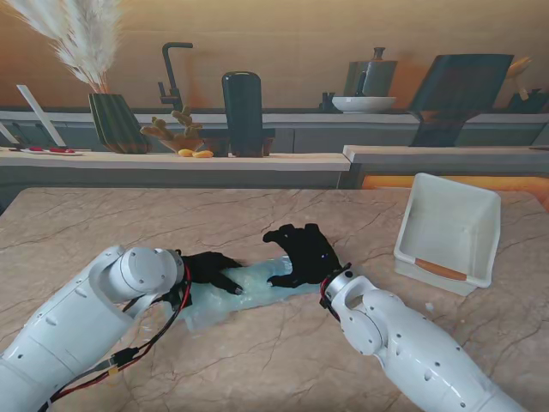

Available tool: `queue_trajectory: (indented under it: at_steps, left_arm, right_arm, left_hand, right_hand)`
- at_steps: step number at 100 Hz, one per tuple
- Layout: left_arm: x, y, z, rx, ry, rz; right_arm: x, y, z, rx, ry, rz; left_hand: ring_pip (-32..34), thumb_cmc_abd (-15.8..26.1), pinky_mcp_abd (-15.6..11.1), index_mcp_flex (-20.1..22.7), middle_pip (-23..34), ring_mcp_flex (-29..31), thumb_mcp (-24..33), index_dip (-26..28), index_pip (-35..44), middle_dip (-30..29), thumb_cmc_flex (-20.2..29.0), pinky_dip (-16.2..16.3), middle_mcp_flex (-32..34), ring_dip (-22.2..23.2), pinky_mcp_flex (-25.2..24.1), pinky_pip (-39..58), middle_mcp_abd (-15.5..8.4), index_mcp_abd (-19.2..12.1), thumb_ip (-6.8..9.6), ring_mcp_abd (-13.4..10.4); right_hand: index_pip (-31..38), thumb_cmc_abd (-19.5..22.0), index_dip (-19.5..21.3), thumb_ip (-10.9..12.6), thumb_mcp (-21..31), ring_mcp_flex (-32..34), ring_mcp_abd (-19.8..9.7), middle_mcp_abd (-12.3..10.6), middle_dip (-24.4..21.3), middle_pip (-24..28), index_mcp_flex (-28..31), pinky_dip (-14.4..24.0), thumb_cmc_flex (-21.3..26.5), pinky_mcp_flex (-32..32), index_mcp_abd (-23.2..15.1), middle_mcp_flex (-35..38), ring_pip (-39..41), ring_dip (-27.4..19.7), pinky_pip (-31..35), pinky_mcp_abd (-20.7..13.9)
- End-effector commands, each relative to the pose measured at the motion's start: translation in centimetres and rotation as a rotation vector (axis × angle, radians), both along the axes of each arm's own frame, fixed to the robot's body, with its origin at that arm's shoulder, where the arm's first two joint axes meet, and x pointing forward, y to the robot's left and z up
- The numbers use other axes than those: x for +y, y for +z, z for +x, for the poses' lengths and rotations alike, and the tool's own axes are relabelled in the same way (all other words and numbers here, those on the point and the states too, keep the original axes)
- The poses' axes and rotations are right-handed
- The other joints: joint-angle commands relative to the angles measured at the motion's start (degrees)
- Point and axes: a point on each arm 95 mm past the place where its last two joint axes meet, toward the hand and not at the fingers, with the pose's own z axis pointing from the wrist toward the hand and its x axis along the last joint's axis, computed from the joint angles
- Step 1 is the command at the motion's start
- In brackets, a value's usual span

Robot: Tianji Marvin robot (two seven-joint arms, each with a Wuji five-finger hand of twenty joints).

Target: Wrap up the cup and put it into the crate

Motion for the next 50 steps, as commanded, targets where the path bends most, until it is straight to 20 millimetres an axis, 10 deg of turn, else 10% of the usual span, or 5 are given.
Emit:
queue_trajectory:
  at_steps: [1, 50]
  left_arm:
    - [1.2, -5.1, -2.5, 0.14, 0.015, 0.059]
    - [0.8, -5.6, -2.3, 0.149, 0.004, 0.094]
  right_arm:
    - [0.8, 0.3, -0.4, -0.004, 0.045, -0.012]
    - [5.1, -2.8, 1.4, 0.174, 0.186, -0.188]
  left_hand:
    - [-11.1, 6.6, 9.9, 10.3, 3.1, -3.5, 9.2, 4.3, 43.9, 0.7, 12.1, -2.7, 0.1, -5.4, 1.3, -6.5, -1.2, -5.6, 3.97, 8.4]
    - [-11.9, 6.3, 10.0, 7.6, 2.2, -4.4, 9.4, 7.8, 43.4, 0.5, 13.1, -2.4, -1.4, -5.5, 1.0, -8.1, -0.6, -10.3, 3.97, 8.3]
  right_hand:
    - [0.1, 0.1, -0.7, 0.7, 1.4, -1.6, -0.8, -0.7, -1.1, -0.2, -1.8, 0.3, -2.6, -1.7, 0.2, -1.7, -0.8, -1.5, -1.9, 0.6]
    - [-4.8, -1.1, -3.0, 0.6, -1.0, -8.2, 2.1, 1.5, -3.7, -6.2, -7.9, -2.2, 1.9, -4.0, 2.7, -9.4, -10.2, -7.0, -8.1, 0.7]
